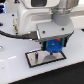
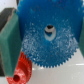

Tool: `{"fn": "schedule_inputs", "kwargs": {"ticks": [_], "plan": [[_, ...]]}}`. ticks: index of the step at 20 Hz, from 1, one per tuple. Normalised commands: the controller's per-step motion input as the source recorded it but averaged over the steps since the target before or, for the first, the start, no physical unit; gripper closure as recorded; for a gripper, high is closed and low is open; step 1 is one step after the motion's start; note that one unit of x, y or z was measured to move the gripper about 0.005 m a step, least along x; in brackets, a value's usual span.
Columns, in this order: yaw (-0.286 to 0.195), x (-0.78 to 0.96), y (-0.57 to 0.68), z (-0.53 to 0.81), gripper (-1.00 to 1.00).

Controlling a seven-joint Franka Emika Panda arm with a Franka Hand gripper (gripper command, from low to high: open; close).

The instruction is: Insert the blue gear onto the right peg, followed by the red gear

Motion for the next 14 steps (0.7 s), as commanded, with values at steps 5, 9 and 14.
{"fn": "schedule_inputs", "kwargs": {"ticks": [5,9,14], "plan": [[0.0,0.3,-0.07,0.08,1.0],[0.0,0.11,0.0,0.23,1.0],[0.0,0.16,0.0,0.3,1.0]]}}
